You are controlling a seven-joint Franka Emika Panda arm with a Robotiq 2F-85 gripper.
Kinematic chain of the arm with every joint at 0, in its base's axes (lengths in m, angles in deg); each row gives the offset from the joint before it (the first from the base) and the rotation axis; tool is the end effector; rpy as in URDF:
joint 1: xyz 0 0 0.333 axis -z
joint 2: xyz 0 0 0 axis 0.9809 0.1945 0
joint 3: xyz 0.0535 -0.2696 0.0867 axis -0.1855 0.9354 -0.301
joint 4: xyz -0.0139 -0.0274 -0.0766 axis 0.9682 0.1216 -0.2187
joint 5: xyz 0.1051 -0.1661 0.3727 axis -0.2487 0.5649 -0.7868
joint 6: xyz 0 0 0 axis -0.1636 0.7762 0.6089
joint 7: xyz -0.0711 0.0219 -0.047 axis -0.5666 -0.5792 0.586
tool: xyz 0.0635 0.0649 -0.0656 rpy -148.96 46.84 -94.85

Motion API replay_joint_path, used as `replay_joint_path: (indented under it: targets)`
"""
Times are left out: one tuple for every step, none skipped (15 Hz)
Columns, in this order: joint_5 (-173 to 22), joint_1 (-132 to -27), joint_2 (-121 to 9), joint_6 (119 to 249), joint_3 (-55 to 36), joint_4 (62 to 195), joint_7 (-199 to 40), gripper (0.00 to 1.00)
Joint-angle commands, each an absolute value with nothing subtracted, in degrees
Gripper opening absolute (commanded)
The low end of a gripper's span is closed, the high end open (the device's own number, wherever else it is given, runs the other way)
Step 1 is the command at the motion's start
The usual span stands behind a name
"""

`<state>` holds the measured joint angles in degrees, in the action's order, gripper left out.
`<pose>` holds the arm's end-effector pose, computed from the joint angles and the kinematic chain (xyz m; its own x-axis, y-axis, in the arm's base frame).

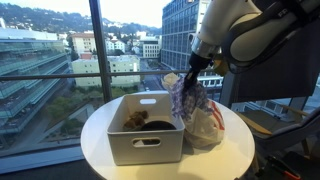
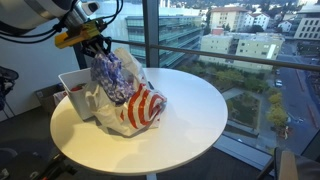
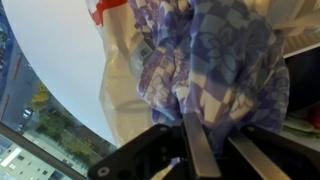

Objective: Move the purple material from the storage box and place it in the plastic bag

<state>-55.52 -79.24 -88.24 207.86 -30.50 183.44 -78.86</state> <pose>0.4637 0.1603 0.3472 0.7351 0.5659 0.3734 0.4621 -0.8212 0.3349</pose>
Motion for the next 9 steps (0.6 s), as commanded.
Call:
replay_joint_path:
  targets:
    - [-53.3,-78.2,-83.9,213.8,-30.4,179.6,-78.5,0.04]
    - [-52.9,-77.9,-83.1,215.7,-30.3,179.1,-78.7,0.04]
    - [-52.4,-77.4,-82.1,218.4,-30.3,178.5,-79.3,0.04]
    - [-51.3,-76.6,-81.4,220.7,-30.5,178.2,-80.0,0.04]
    - [-50.7,-75.7,-80.5,222.7,-30.5,178.0,-80.7,0.03]
    - [-50.4,-75.0,-79.6,223.8,-30.3,178.1,-81.1,0.03]
    - [-50.3,-74.2,-79.1,224.2,-30.1,178.4,-81.6,0.03]
    - [-50.3,-73.3,-78.8,224.1,-30.0,179.1,-82.5,0.02]
    - [-50.7,-72.6,-78.6,223.9,-29.7,179.7,-83.0,0.02]
